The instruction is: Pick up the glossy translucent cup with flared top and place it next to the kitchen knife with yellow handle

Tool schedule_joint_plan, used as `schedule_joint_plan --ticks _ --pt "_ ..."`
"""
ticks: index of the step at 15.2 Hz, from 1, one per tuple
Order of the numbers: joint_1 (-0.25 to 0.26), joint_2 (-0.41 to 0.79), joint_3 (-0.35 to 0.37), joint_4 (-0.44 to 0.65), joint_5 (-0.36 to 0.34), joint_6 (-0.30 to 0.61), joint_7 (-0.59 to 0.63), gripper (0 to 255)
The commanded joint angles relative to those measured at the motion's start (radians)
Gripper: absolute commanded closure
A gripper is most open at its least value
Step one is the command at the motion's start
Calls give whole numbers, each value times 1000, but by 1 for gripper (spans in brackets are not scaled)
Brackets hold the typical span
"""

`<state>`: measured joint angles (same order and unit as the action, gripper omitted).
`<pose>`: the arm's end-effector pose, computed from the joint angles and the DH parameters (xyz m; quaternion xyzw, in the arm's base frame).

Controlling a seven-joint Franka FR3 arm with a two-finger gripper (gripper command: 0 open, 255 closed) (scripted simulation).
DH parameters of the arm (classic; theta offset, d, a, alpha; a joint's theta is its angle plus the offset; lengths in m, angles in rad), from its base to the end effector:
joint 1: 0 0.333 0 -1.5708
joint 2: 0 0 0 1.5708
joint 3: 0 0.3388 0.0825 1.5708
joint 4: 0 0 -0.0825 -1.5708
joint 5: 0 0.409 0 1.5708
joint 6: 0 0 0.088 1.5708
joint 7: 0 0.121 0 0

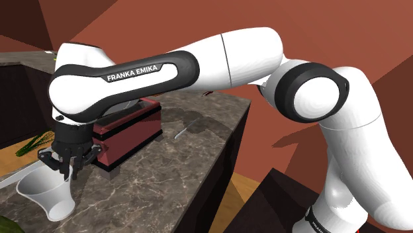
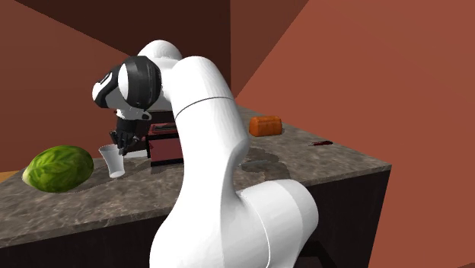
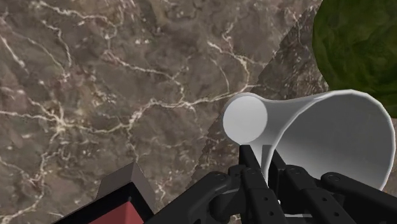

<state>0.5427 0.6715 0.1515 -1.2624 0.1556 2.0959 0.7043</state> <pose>0.6229 0.4915 0.3794 -0.9881 0.0582 0.0103 0.1423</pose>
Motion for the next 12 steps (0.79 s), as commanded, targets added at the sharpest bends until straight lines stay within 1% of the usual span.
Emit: schedule_joint_plan --ticks 1,5,6,11,12 --pt "0 0 0 -1 0 2 -1 255" --pt "0 0 0 -1 0 2 -1 255" --pt "0 0 0 -1 0 2 -1 0" --pt "0 1 0 -1 0 2 -1 0" --pt "-5 -16 0 4 1 -20 -1 0"
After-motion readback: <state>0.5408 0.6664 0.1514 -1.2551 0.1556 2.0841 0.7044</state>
